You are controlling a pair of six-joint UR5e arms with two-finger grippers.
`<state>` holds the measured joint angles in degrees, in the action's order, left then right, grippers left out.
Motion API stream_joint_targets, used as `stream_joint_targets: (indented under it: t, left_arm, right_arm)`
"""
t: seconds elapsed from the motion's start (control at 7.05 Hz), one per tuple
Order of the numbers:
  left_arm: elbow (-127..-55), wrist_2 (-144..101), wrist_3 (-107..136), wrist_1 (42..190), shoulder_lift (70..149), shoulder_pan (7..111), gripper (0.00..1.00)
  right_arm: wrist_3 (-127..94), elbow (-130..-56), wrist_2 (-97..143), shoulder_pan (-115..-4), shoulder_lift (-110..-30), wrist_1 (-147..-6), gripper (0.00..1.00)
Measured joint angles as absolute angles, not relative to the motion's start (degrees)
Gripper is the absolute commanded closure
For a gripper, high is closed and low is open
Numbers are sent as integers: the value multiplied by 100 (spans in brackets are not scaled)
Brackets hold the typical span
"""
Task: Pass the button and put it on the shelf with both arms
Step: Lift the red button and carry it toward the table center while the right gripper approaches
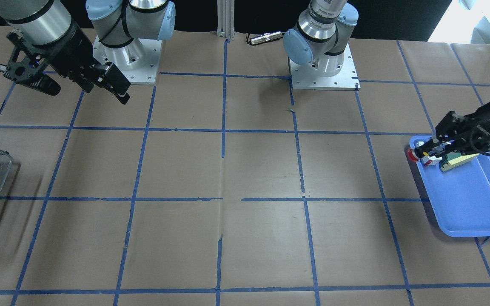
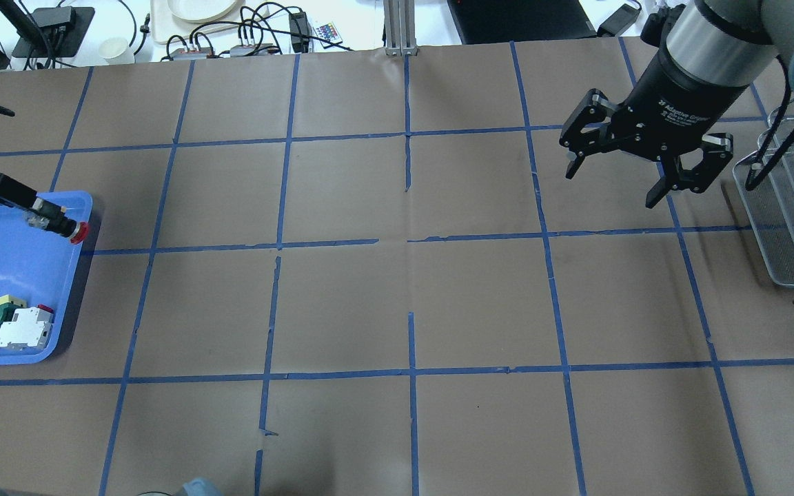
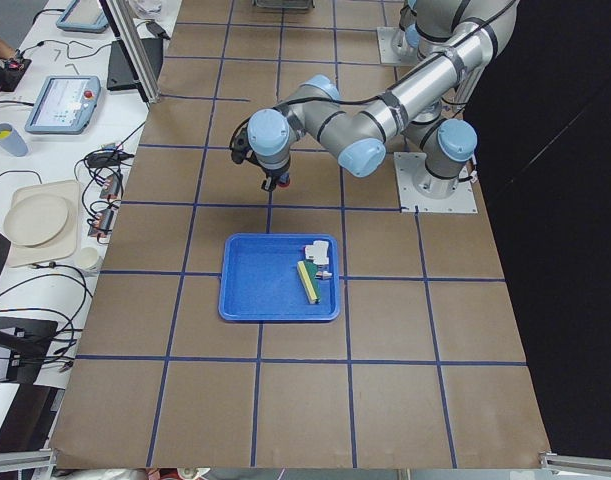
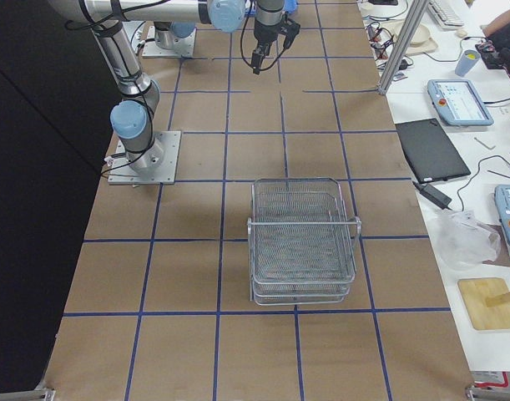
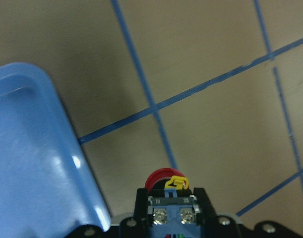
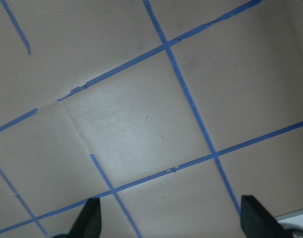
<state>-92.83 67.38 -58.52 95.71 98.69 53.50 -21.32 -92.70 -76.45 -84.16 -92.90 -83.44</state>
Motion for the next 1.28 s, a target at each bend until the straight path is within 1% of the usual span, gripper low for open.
stream_joint_targets:
  t: [0.28, 0.57, 0.85, 0.99, 1.28]
  left_arm:
    - [-9635, 5283, -5201, 10117, 9439, 6142, 86]
    - [-10465, 3516, -4751, 10135, 9178, 6900, 88]
    - [-11171, 2039, -4609, 10058, 8966, 7453, 89]
    - [-11390, 1491, -4529, 10051, 8837, 7761, 89]
    - [-11608, 545, -4465, 10017, 8718, 8255, 89]
  right_arm:
    - [-3403, -9299, -5804, -7966, -9174, -8234, 0]
    - [-4393, -9423, -4200, -7841, -9012, -7928, 0]
    - [-4635, -9519, -3152, -7597, -8866, -7346, 0]
    - [-4592, -9665, -2791, -7464, -8815, -7206, 0]
    - [-4330, -10206, -1937, -7362, -8802, -7091, 0]
